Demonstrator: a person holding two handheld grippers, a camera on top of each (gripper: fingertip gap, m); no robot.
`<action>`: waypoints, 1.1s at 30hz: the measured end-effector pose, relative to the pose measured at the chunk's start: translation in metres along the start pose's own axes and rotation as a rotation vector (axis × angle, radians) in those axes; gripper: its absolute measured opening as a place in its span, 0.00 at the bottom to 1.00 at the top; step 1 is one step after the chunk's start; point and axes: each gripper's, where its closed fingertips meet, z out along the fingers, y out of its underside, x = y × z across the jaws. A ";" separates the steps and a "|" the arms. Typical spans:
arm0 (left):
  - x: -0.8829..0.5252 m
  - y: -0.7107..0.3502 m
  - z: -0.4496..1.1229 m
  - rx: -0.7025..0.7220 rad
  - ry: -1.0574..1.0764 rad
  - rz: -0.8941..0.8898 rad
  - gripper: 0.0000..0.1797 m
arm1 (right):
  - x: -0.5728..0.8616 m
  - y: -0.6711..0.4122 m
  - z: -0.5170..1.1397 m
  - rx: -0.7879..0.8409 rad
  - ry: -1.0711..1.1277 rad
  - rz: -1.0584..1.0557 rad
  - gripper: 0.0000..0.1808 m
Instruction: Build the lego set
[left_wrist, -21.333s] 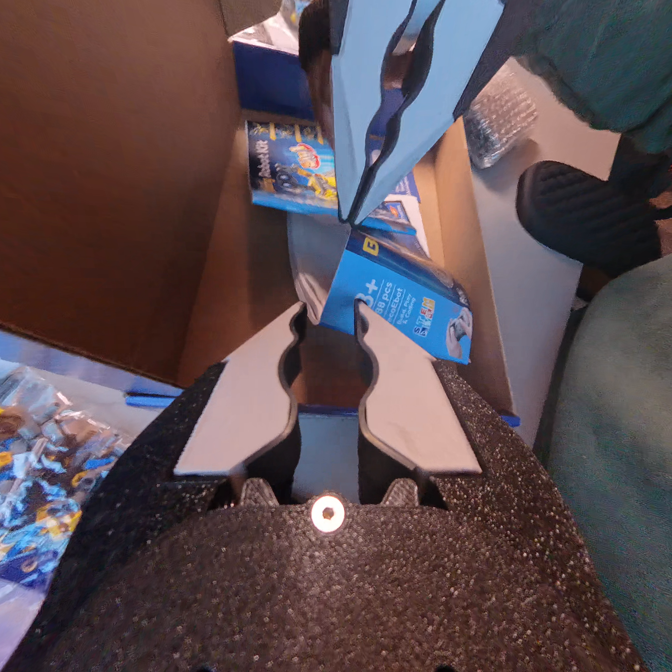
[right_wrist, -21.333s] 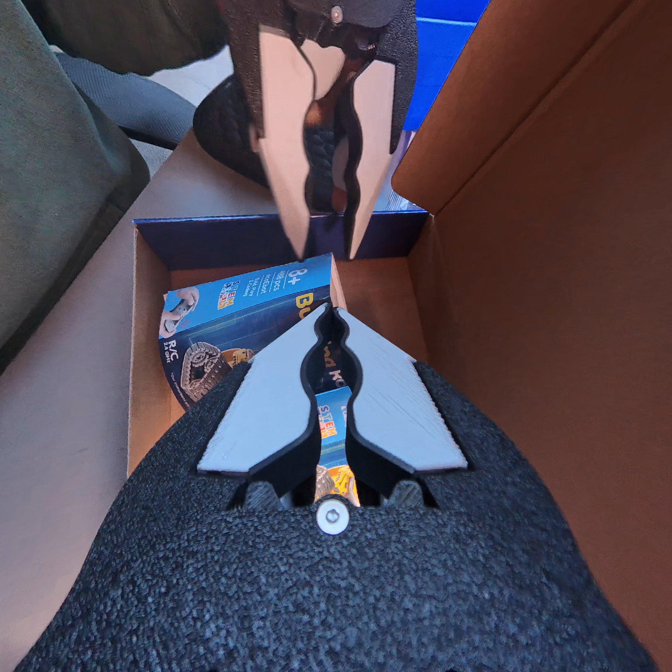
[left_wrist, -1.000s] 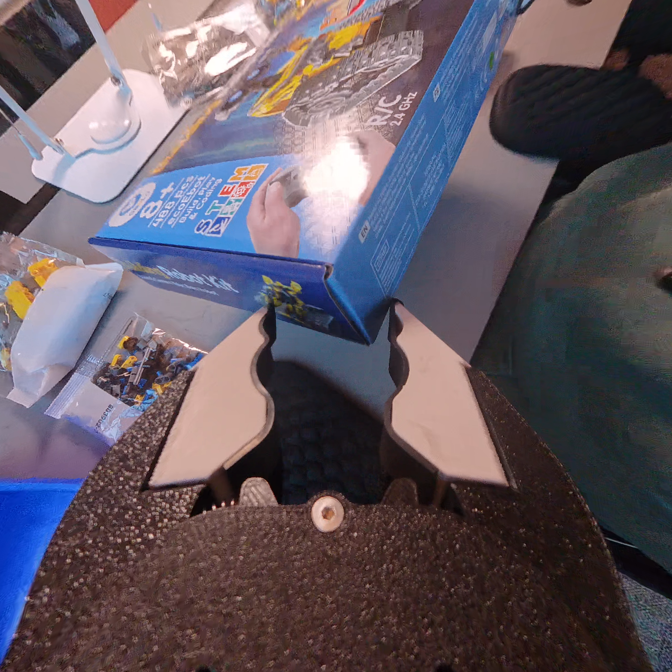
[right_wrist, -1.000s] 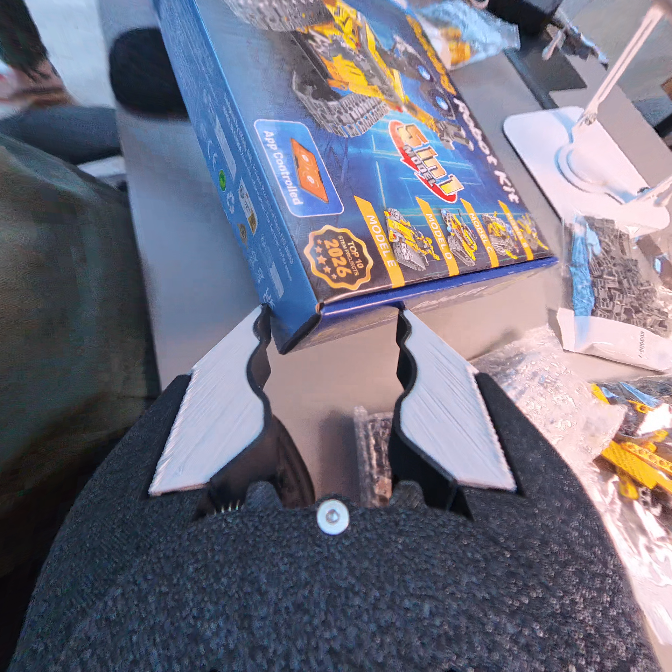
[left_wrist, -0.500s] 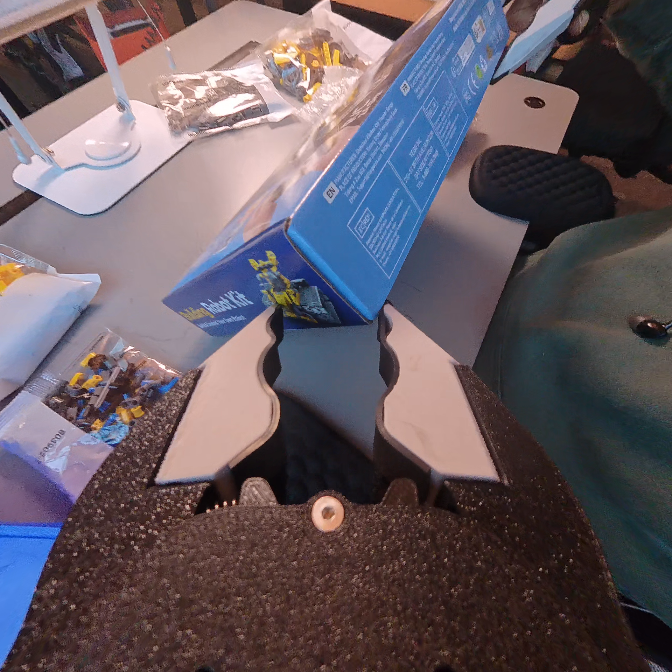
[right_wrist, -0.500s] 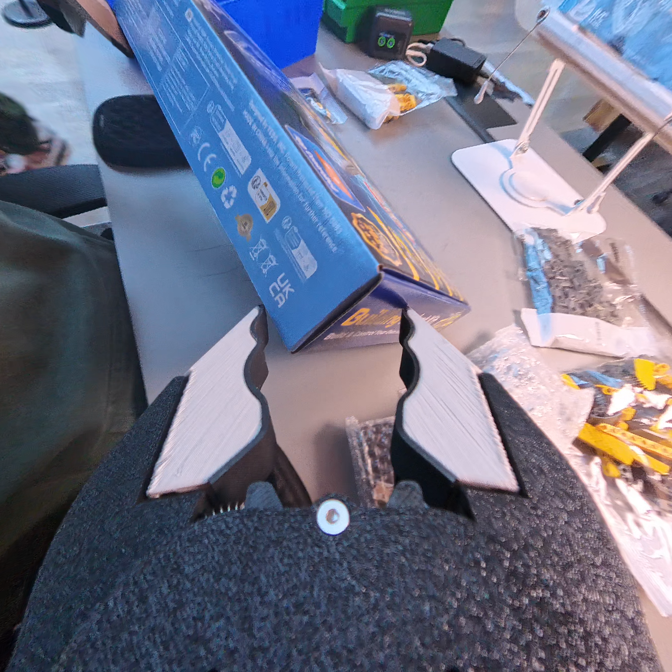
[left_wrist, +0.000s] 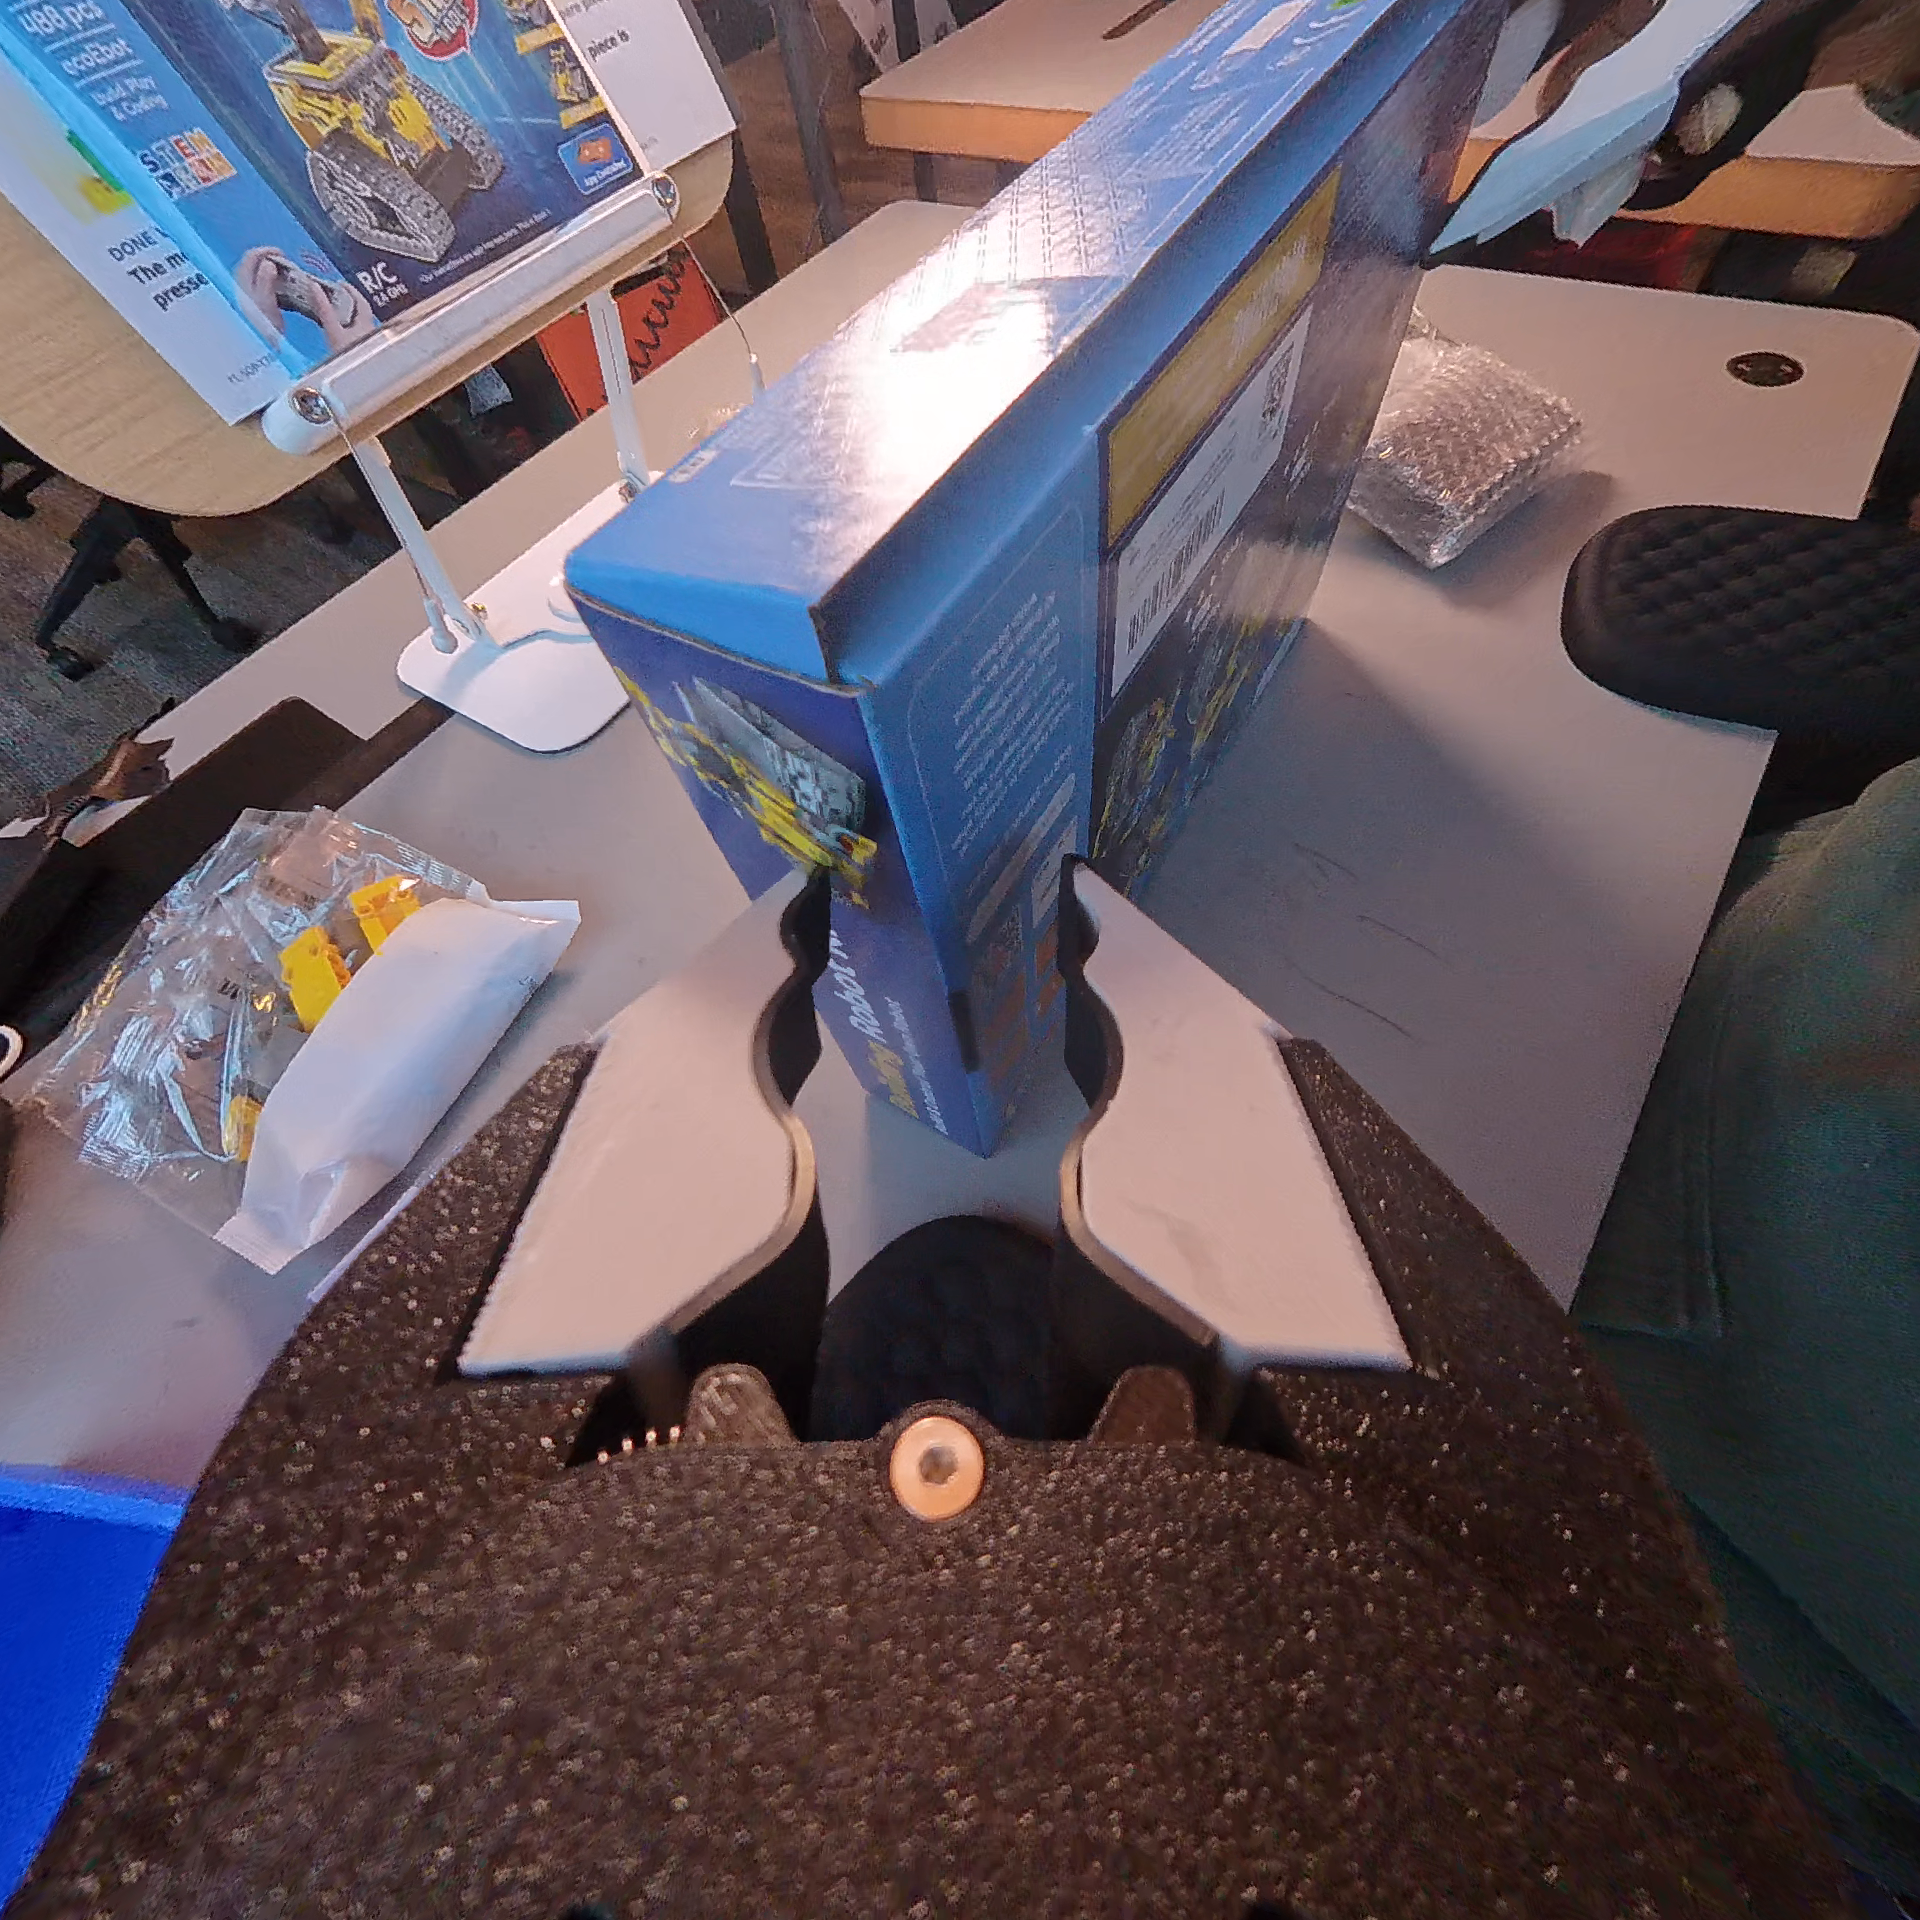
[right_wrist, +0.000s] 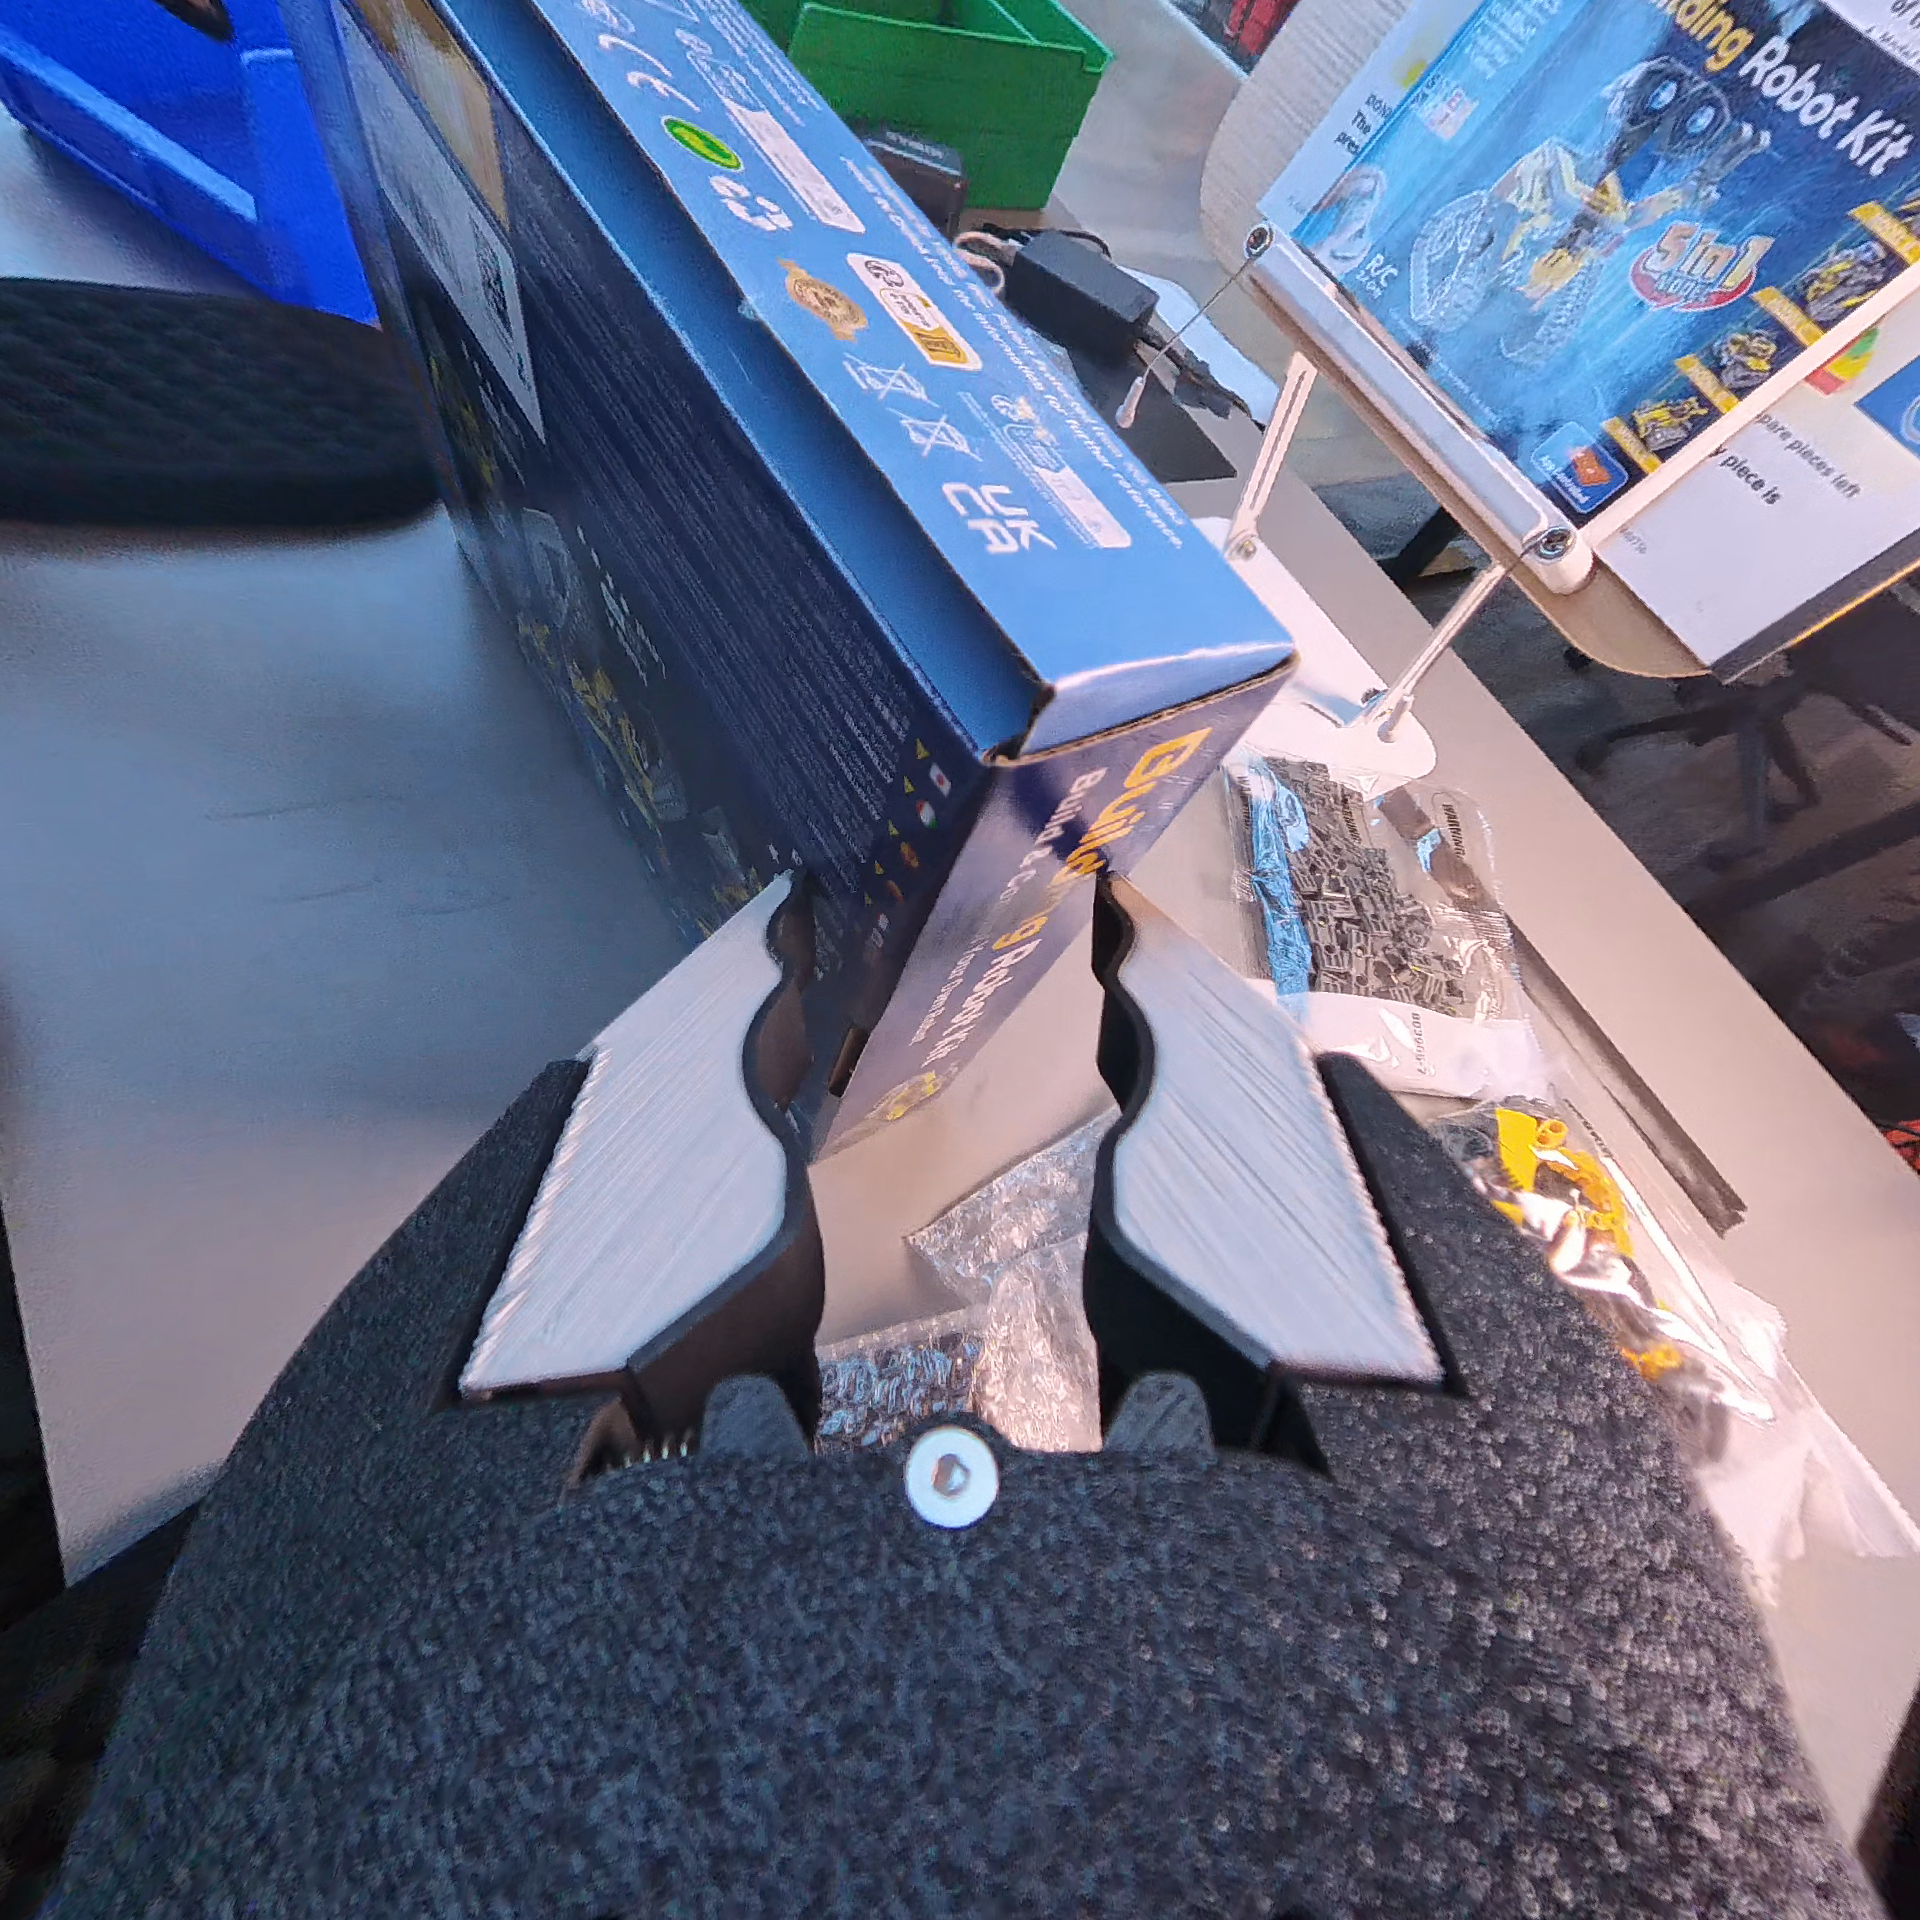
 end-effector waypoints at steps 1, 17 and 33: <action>0.000 0.000 0.000 0.005 0.001 0.008 0.24 | 0.001 0.000 0.000 0.003 -0.008 0.000 0.28; -0.012 -0.019 -0.018 0.059 -0.071 0.094 0.35 | -0.001 -0.053 0.023 -0.129 0.008 -0.717 0.38; -0.021 -0.006 0.036 -0.163 0.330 -0.172 0.44 | -0.012 -0.047 0.018 -0.050 0.073 -0.828 0.41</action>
